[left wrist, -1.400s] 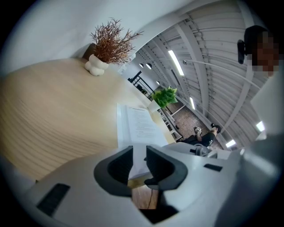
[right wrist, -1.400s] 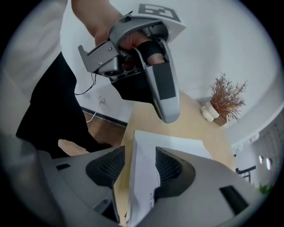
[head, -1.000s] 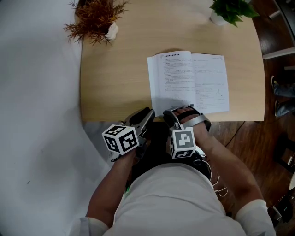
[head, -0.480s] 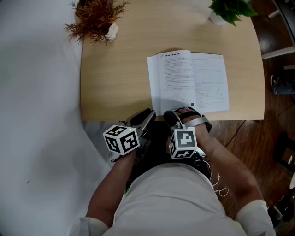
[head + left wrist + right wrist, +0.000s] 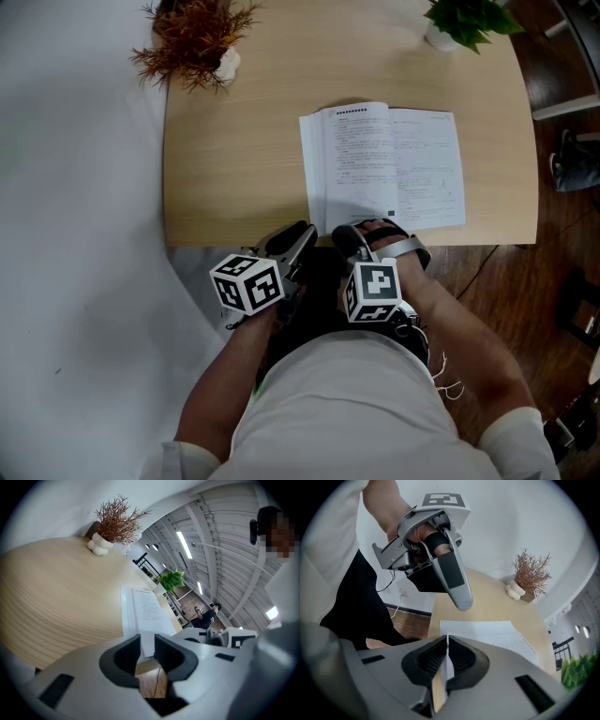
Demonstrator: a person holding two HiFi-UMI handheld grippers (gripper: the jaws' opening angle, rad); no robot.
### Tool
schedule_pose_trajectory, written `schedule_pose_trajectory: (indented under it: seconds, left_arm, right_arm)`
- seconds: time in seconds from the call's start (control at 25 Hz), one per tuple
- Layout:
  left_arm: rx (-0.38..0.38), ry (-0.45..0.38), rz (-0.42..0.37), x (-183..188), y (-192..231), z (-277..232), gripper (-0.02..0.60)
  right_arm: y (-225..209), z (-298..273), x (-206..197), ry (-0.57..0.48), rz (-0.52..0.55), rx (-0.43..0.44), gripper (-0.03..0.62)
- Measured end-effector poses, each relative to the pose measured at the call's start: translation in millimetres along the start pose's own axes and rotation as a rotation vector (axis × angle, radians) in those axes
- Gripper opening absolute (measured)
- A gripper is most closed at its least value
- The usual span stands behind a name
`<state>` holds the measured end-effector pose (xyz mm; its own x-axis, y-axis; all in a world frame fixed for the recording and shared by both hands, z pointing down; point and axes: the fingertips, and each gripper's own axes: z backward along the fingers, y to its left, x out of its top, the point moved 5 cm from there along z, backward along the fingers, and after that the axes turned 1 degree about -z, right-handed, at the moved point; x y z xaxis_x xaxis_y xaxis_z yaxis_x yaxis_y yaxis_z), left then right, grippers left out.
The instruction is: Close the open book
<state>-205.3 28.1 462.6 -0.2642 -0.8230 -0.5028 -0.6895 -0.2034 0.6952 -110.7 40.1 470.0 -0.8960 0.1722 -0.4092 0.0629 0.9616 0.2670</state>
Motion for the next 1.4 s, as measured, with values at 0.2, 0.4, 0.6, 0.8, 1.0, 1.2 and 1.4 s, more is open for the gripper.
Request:
schedule_pose_trajectory:
  seconds: [0.2,0.4,0.6,0.8,1.0,1.2,1.4]
  left_arm:
    - [-0.004,0.003,0.0,1.5,0.1,-1.3,0.067]
    - [-0.007,0.006,-0.002,1.1,0.1,-2.4,0.067]
    - [-0.009,0.009,-0.003,0.4,0.3,-2.1,0.067]
    - [-0.012,0.012,-0.004,0.5,1.0,-1.6,0.067]
    - [-0.017,0.016,-0.005,0.0,1.1,-2.0,0.067]
    - [-0.016,0.019,-0.004,1.2,0.1,-2.1,0.067]
    - [-0.018,0.02,-0.004,1.3,0.4,-2.2,0.067]
  right_arm:
    - [-3.6,2.9,0.5,-0.022,-0.068,0.022,0.012]
    - [-5.6,3.8,-0.9,-0.04,-0.134,0.04,0.012]
    - [-5.5,3.6,-0.5,-0.037,-0.123,0.031,0.012]
    - [-8.5,6.7,1.3,-0.06,-0.164,0.03,0.002]
    - [-9.6,7.5,0.4,-0.074,-0.208,0.036,0.002]
    - [-13.5,10.4,-0.7,-0.089,-0.254,0.028,0.002]
    - [-17.6,14.3,-0.9,-0.108,-0.297,0.006,0.002]
